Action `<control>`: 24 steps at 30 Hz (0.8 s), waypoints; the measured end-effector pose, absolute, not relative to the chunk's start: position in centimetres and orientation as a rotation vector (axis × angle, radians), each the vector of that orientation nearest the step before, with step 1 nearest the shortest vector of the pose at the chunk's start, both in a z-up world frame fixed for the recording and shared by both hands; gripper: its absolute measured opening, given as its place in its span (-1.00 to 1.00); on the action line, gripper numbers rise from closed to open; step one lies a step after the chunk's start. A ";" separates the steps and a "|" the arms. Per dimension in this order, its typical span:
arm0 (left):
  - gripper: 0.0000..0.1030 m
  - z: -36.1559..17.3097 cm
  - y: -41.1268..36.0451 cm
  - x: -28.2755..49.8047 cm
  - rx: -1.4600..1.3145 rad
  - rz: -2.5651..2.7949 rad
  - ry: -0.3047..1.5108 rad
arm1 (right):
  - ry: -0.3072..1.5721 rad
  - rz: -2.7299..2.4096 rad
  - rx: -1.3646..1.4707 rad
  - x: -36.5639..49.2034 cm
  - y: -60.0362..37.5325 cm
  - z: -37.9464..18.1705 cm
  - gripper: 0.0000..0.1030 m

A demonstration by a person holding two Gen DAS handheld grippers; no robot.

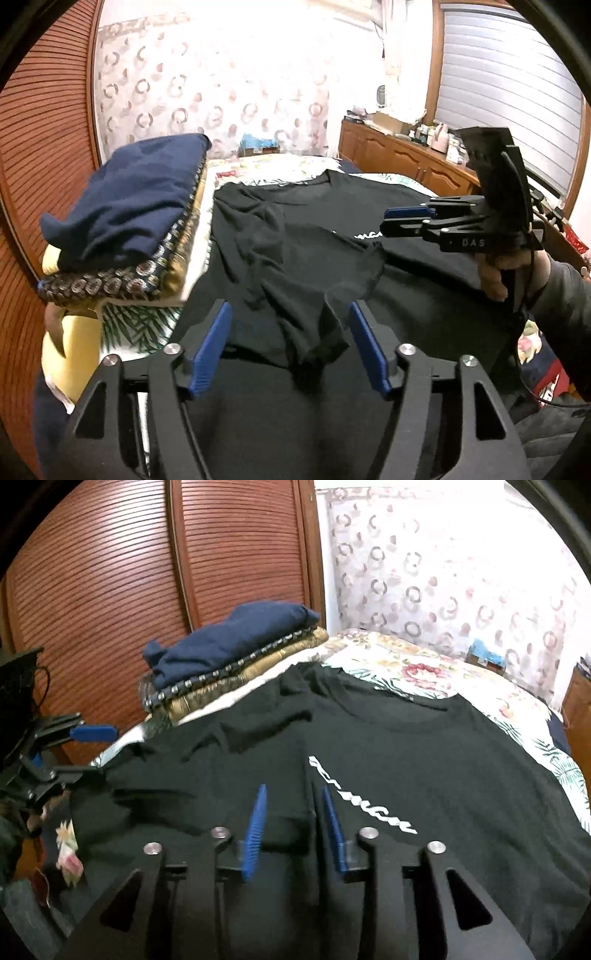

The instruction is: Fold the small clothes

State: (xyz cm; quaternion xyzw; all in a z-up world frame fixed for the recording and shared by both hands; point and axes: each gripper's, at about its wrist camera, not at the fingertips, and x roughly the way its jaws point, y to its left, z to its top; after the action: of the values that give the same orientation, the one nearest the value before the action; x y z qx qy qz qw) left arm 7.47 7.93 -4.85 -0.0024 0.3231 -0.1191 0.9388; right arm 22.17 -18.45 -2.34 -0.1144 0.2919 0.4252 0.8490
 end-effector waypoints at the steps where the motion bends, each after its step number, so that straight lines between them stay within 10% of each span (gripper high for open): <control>1: 0.46 -4.9 8.1 7.6 -0.002 -0.233 0.657 | 0.616 0.903 -0.235 22.2 -18.0 -2.3 -0.32; 24: 0.47 -9.4 5.1 9.5 0.100 -0.304 0.829 | 0.755 0.825 -0.271 23.2 -19.1 -3.6 -0.42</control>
State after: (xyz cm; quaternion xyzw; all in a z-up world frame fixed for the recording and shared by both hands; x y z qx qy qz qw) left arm 9.48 5.10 -9.42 0.0483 0.4012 -0.1472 0.9028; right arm 23.24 -19.08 -3.58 -0.1280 0.3570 0.3901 0.8390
